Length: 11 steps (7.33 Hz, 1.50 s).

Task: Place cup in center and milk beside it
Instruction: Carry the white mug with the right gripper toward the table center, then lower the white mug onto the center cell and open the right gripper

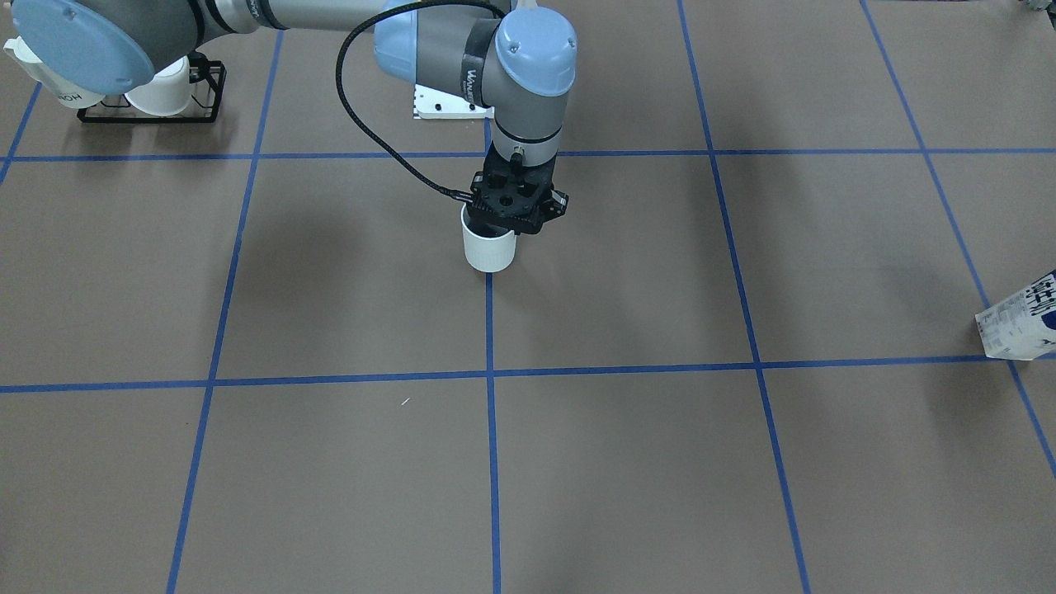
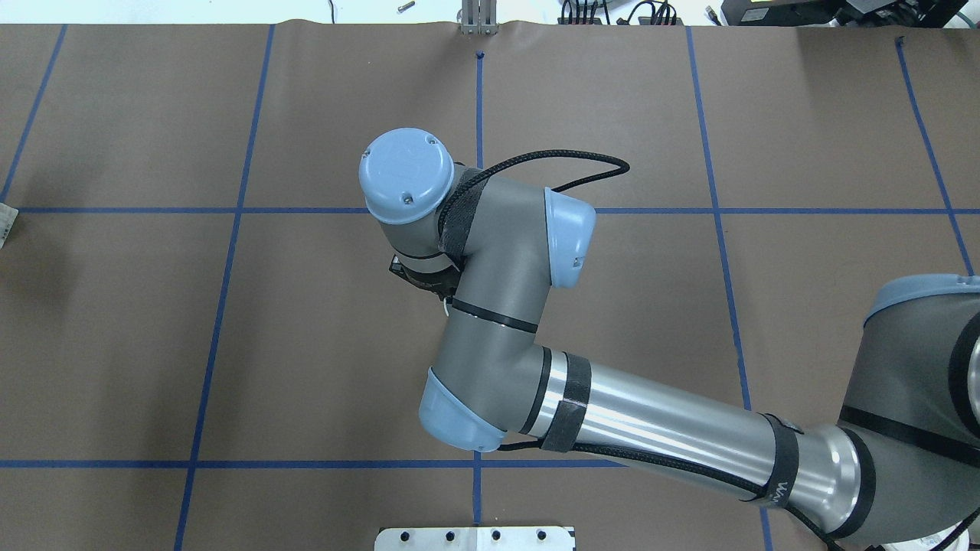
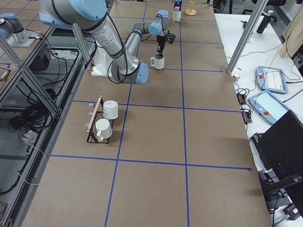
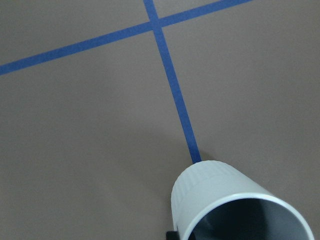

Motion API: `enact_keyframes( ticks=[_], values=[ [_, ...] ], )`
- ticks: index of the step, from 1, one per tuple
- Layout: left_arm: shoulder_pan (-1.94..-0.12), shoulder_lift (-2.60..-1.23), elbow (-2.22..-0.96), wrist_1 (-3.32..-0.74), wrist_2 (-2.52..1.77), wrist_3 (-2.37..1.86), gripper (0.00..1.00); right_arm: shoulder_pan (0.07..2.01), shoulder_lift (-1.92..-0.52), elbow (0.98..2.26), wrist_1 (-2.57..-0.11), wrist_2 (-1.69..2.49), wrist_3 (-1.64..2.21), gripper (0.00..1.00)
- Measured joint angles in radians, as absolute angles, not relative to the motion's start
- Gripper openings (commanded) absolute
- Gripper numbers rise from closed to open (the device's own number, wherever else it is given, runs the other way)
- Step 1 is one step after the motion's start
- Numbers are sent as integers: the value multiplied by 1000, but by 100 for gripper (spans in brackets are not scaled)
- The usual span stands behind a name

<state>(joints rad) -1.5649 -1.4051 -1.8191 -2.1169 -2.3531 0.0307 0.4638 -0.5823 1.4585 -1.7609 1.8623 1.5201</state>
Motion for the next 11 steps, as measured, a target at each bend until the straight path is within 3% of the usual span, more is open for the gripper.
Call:
enact_keyframes(
  ticks=[2, 5, 8, 11],
  values=[
    [-1565, -1405, -1818, -2118, -2353, 31, 100, 464, -585, 1442, -1733, 1854, 1507, 29],
    [-1565, -1405, -1815, -2118, -2353, 33, 100, 466, -587, 1434, -1705, 1841, 1501, 100],
    [-1565, -1405, -1811, -2117, -2353, 34, 100, 529, -578, 1491, -1710, 1849, 1461, 100],
    [-1567, -1392, -1811, -2106, -2385, 34, 100, 758, -627, 1523, -1751, 1989, 1211, 100]
  ],
)
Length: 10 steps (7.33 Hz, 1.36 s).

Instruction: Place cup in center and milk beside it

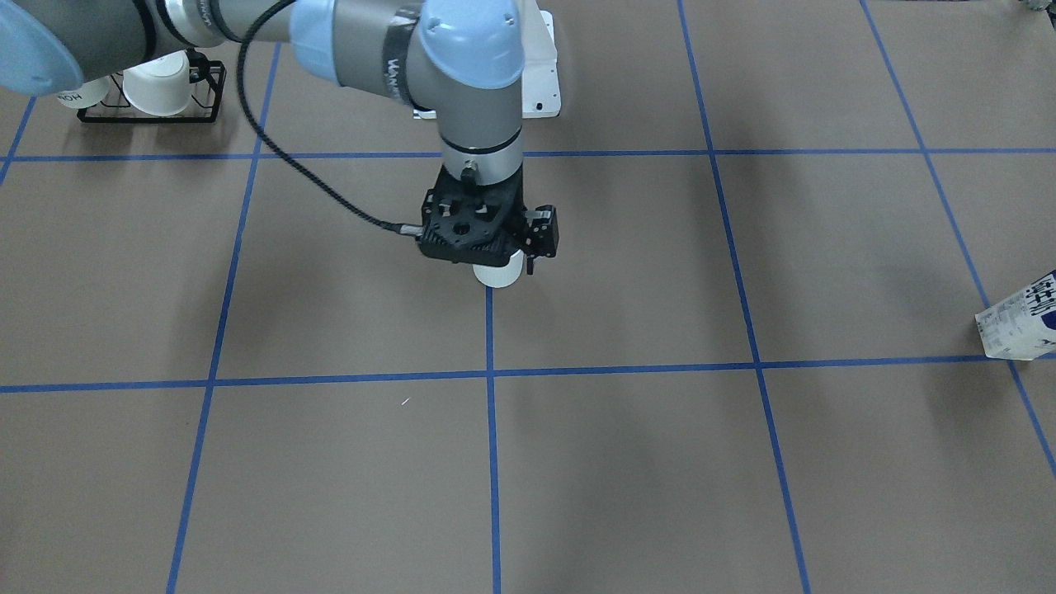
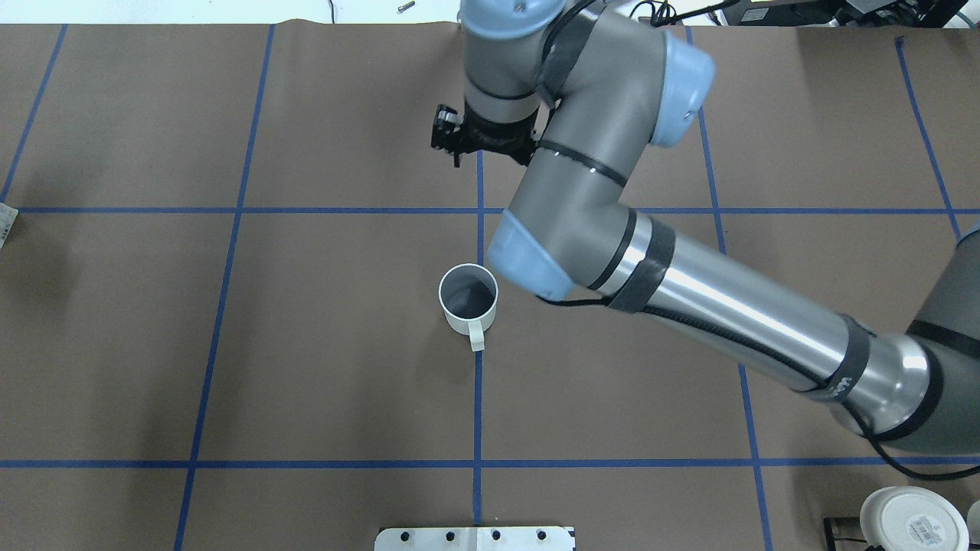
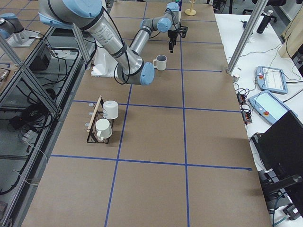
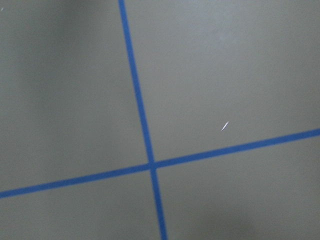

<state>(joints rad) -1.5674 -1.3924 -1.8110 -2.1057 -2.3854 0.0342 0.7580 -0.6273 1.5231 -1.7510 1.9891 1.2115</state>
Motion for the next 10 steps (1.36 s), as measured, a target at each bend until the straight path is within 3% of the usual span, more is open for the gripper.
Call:
enact_keyframes(
  ticks=[6, 10],
  values=[
    [-1577, -1386, -1825, -1865, -2410, 43, 99, 1309, -1157, 1569, -1746, 2205, 192, 100],
    [-1584, -1472, -1822, -1687, -2383, 128, 100, 1551, -1546, 1632, -1741, 2205, -212, 100]
  ],
)
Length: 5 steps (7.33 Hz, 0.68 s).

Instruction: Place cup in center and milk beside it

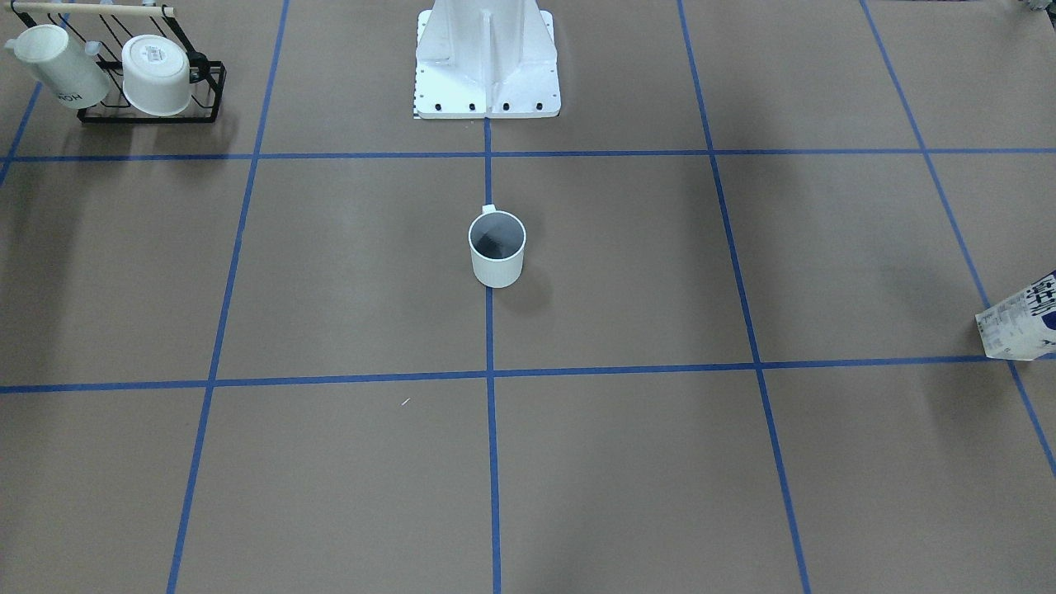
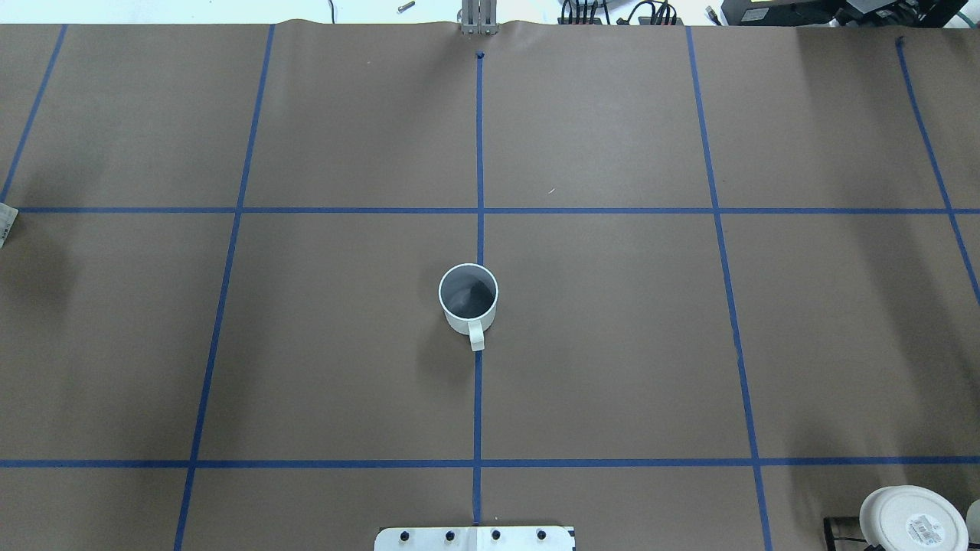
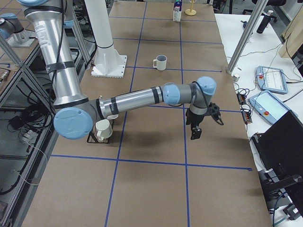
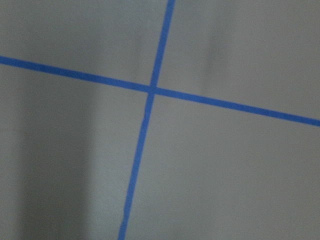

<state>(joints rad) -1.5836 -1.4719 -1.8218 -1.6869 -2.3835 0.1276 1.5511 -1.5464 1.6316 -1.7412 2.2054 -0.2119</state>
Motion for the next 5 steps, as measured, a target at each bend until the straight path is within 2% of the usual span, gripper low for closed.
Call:
enact_keyframes(
  ticks=[2, 5],
  values=[
    [-1588, -1578, -1743, -1633, -2265, 185, 100, 1607, -1590, 1633, -1736, 2203, -253, 100],
    [-1584, -1705, -1546, -1673, -2232, 246, 99, 1616, -1598, 1633, -1735, 2203, -259, 100]
  ],
)
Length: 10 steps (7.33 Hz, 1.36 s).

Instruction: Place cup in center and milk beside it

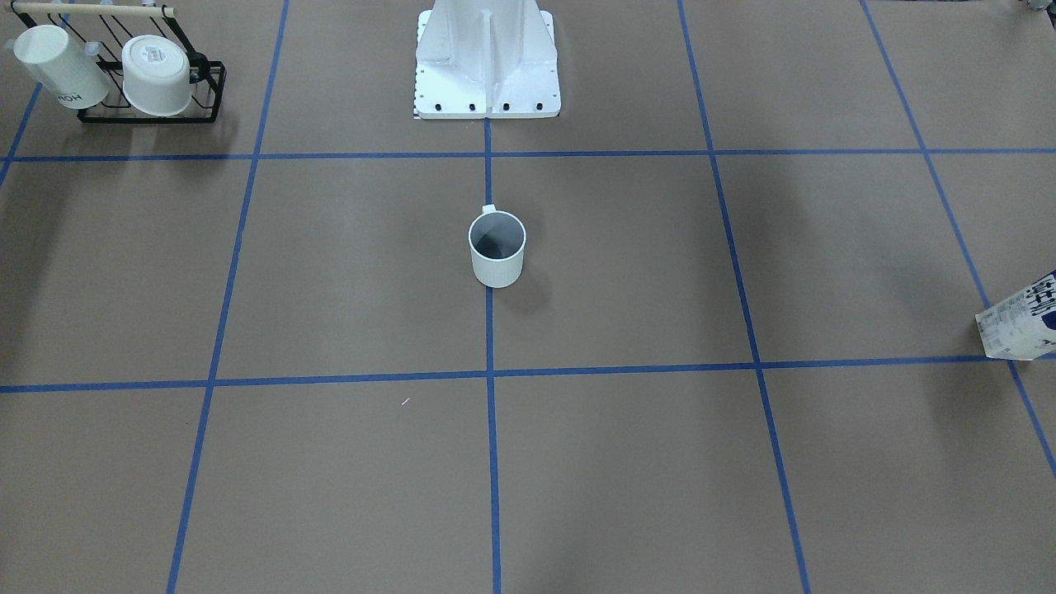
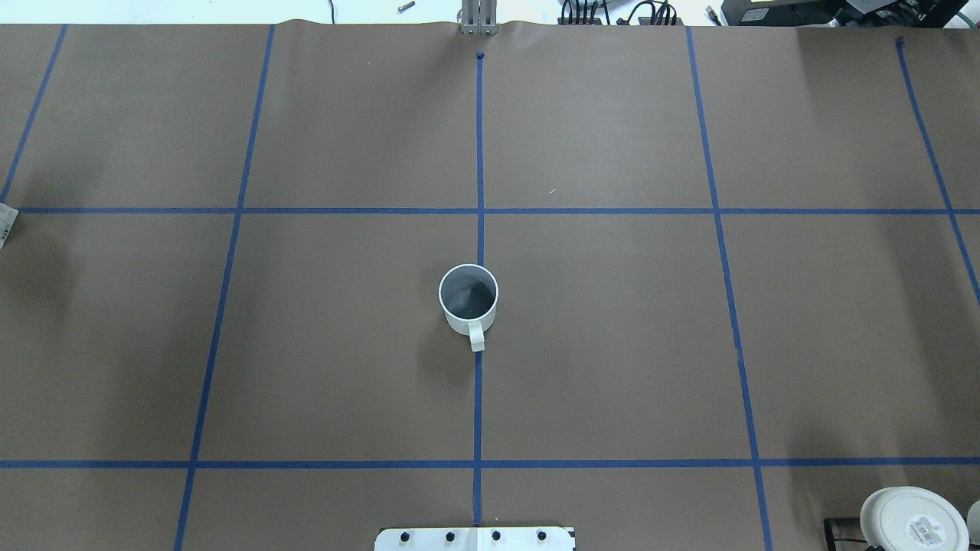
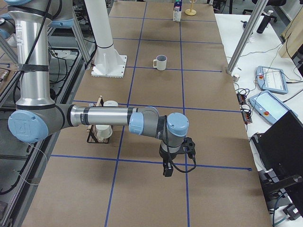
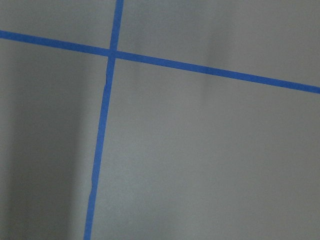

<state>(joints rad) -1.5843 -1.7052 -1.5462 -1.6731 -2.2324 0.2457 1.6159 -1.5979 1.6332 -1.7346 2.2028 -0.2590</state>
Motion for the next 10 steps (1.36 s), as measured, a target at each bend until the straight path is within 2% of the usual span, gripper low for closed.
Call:
enact_keyframes(
  ticks=[3, 10],
  values=[
    [-1572, -1708, -1458, -1790, -2241, 124, 99, 1615, -1598, 1624, -1722, 2201, -258, 100],
    [-1492, -1633, -1412, -2020, -2317, -125, 99, 1614, -1598, 1622, -1720, 2200, -254, 100]
  ],
)
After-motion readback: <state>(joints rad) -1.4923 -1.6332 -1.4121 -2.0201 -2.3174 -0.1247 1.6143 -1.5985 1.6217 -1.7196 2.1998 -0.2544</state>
